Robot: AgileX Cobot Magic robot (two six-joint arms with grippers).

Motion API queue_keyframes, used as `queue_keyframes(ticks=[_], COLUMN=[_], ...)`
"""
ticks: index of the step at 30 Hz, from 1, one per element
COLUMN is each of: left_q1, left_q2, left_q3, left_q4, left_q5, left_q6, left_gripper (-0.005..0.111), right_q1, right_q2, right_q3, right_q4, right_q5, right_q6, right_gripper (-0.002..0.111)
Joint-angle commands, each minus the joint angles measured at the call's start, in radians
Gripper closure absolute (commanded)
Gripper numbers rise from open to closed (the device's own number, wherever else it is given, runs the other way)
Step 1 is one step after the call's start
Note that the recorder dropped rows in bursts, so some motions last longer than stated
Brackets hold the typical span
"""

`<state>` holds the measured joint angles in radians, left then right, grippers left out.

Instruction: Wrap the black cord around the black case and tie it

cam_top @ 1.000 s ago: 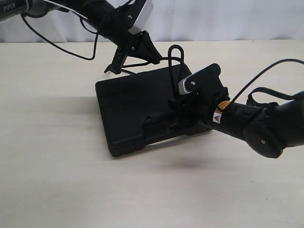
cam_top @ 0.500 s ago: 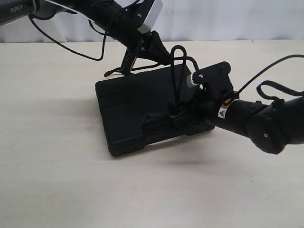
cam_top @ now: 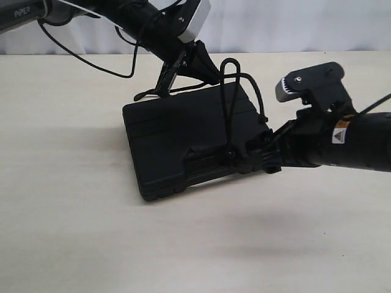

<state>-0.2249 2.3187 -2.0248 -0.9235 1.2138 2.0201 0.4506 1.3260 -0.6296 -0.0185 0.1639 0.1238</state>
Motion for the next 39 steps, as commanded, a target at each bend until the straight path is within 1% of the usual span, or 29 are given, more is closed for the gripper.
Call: queue_keyframes(ticks=[1,3,5,6,8,10,12,16,20,23,25,28,31,39], left_q1=[-0.003,-0.003,-0.003,-0.003,-0.003,-0.003,-0.003,-0.003,-0.003,-0.003,-0.003,-0.003,-0.003,-0.003], left_q2=[-0.005,-0.005,-0.005,-0.005,-0.005,-0.005,-0.005,-0.005,-0.005,-0.005,-0.005,-0.005,-0.005,-0.005], left_q3=[0.000,0.000,0.000,0.000,0.000,0.000,0.000,0.000,0.000,0.000,0.000,0.000,0.000,0.000], left_q4=[-0.003,-0.003,-0.003,-0.003,-0.003,-0.003,-0.003,-0.003,-0.003,-0.003,-0.003,-0.003,-0.003,-0.003], left_q5=[0.007,0.007,0.007,0.007,0.007,0.007,0.007,0.007,0.007,0.007,0.007,0.007,0.007,0.007], left_q6=[-0.010,-0.010,-0.010,-0.010,-0.010,-0.010,-0.010,-0.010,-0.010,-0.010,-0.010,-0.010,-0.010,-0.010], left_gripper=[0.107,0.107,0.107,0.107,0.107,0.107,0.107,0.107,0.107,0.107,0.107,0.107,0.107,0.107], right_q1=[0.005,0.005,0.005,0.005,0.003,0.003,0.003,-0.014,-0.077,-0.115,-0.128,-0.128,-0.128,-0.128], right_q2=[-0.133,-0.204,-0.245,-0.247,-0.224,-0.168,-0.101,0.061,0.161,0.194,0.201,0.201,0.205,0.253], right_q3=[0.017,0.009,-0.024,-0.057,-0.145,-0.243,-0.321,-0.480,-0.562,-0.579,-0.579,-0.579,-0.579,-0.579], right_q4=[0.057,0.060,0.085,0.085,0.085,0.085,0.085,0.060,0.056,0.093,0.153,0.251,0.325,0.333], right_q5=[0.035,-0.003,-0.010,0.020,0.135,0.244,0.334,0.533,0.622,0.618,0.618,0.612,0.582,0.538], right_q6=[-0.001,-0.001,-0.001,-0.006,-0.040,-0.078,-0.099,-0.147,-0.147,-0.174,-0.253,-0.360,-0.417,-0.410], right_gripper=[0.032,0.032,0.038,0.043,0.053,0.061,0.064,0.065,0.065,0.065,0.065,0.065,0.065,0.066])
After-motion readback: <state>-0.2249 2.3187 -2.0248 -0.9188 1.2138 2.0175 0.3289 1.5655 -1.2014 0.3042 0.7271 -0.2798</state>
